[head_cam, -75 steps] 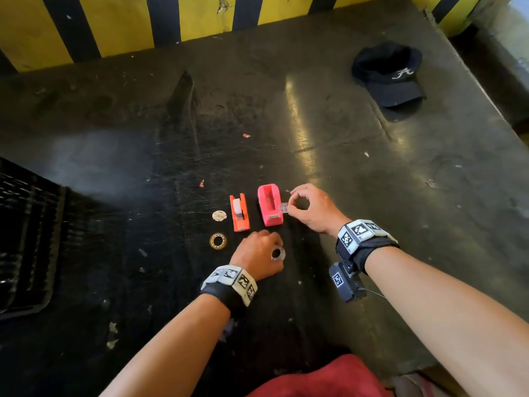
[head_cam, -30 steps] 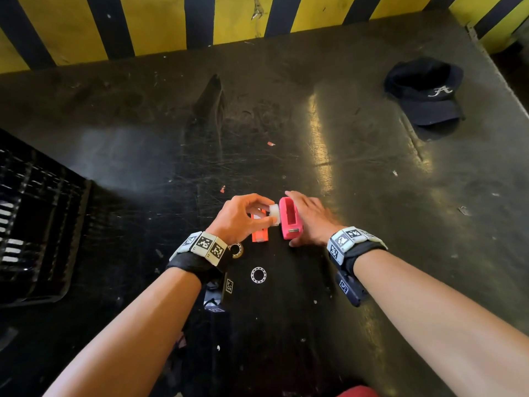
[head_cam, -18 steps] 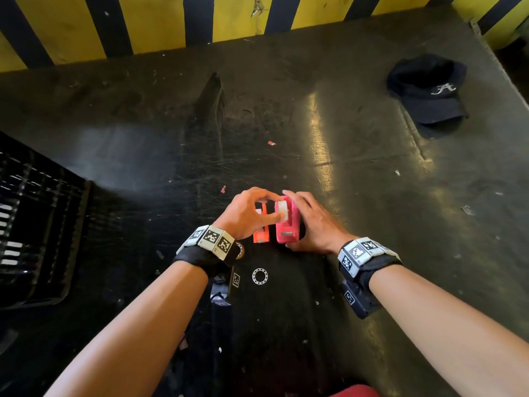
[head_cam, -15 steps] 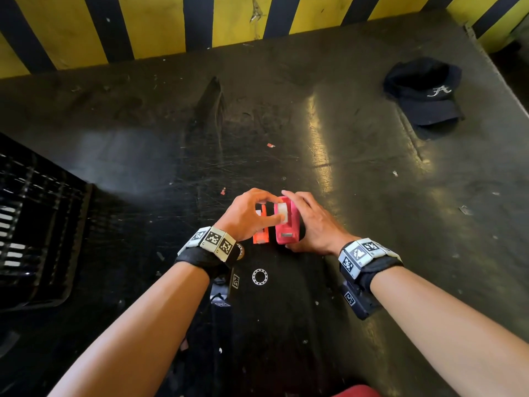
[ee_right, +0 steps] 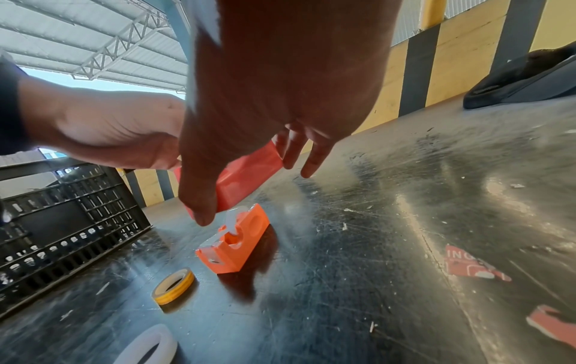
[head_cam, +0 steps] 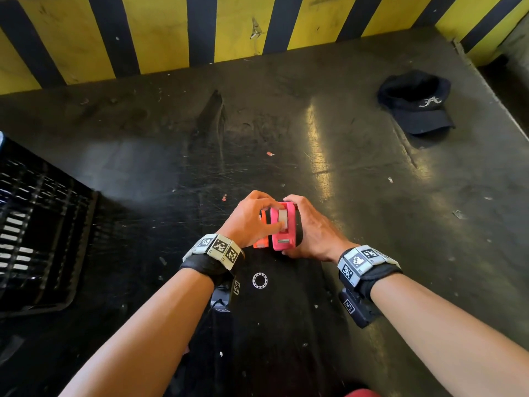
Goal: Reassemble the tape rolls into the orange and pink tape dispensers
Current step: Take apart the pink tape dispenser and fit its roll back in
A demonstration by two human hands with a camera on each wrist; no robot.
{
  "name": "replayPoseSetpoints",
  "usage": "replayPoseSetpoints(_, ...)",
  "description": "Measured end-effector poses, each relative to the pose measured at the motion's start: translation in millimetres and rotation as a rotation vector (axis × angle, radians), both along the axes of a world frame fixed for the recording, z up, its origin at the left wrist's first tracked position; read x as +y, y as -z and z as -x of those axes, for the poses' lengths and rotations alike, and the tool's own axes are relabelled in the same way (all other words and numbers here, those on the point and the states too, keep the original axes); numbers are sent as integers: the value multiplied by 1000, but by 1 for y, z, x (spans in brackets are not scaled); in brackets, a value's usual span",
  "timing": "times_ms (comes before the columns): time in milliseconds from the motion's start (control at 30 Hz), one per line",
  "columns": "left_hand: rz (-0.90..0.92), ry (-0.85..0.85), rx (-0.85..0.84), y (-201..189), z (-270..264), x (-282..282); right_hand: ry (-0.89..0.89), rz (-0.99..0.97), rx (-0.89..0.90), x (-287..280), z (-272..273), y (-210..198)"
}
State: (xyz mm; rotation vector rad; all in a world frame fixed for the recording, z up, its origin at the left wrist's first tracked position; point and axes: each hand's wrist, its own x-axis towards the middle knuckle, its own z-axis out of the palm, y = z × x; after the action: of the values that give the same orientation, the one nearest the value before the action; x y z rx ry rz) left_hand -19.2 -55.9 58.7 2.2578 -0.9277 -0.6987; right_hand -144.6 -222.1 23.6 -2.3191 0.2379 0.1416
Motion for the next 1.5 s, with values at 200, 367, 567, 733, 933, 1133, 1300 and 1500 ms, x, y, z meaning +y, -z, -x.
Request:
replayPoseSetpoints(200, 93, -101, 61, -6, 3, 0, -10, -8, 18, 1, -1, -2)
replayPoseSetpoints(367, 97, -34, 100, -14, -4, 6, -23, 2, 9, 0, -5, -1)
replayPoseSetpoints(567, 18, 75, -93, -21, -4, 8, -34, 17, 7, -1, -12, -4)
replayPoseSetpoints(733, 0, 74, -238, -24, 1, 4, -30, 26, 30, -1, -12, -7)
replayPoseSetpoints(933, -35, 72, -261, -20, 1, 1, -27, 33, 68, 1, -11, -9)
replayPoseSetpoints(1133, -51, 88, -263, -15, 3, 1, -36, 37, 119, 3, -12, -10)
replayPoseSetpoints(1300, -94, 113, -266, -13, 11, 2, -21, 31, 141, 2, -15, -8)
replayPoseSetpoints(1500, -163, 180, -321, -13, 22, 10, -21, 39, 171, -1, -17, -9)
